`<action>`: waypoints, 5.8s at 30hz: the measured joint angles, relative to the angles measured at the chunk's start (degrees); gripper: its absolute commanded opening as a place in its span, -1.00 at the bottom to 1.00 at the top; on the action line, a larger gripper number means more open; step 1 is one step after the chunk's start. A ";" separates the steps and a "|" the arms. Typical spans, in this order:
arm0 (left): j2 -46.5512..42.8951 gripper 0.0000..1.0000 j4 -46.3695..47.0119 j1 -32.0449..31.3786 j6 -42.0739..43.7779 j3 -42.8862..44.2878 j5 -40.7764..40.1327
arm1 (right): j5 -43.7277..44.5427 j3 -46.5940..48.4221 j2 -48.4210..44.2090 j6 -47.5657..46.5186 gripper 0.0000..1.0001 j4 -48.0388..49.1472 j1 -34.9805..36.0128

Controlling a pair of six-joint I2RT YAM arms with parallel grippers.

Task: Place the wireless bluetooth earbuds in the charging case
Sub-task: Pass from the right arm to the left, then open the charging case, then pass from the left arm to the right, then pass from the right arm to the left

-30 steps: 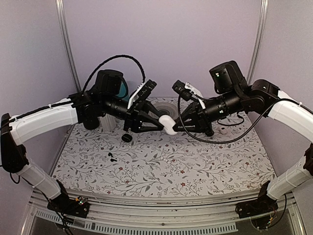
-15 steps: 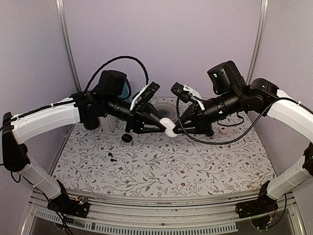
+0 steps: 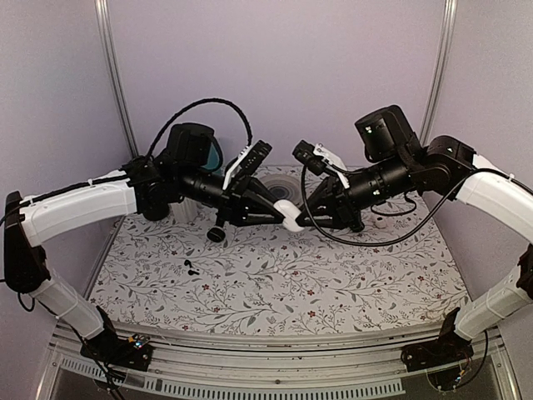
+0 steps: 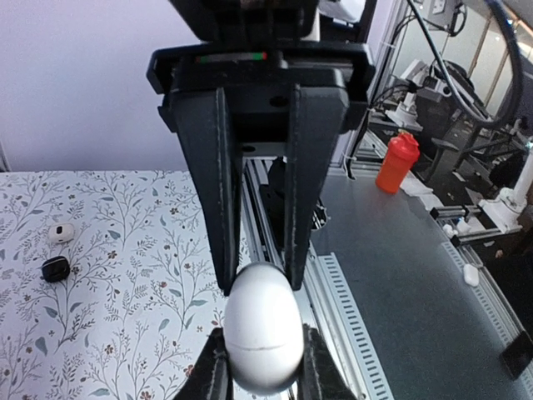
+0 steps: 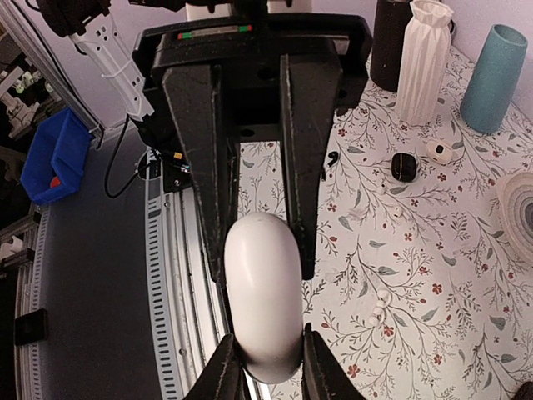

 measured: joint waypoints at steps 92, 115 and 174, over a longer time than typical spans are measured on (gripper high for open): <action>-9.11 -1.00 55.56 -0.33 -26.14 -25.49 -11.98 | 5.11 -24.90 -9.11 24.15 -0.15 50.64 -1.86; -9.11 -0.59 55.04 -0.35 -26.10 -25.49 -13.05 | -1.81 -24.46 -7.30 26.21 -0.93 53.77 -2.21; -10.19 -0.31 36.35 -0.66 -18.47 -19.19 -14.71 | 8.63 -13.77 -6.03 11.13 -0.93 33.07 -0.07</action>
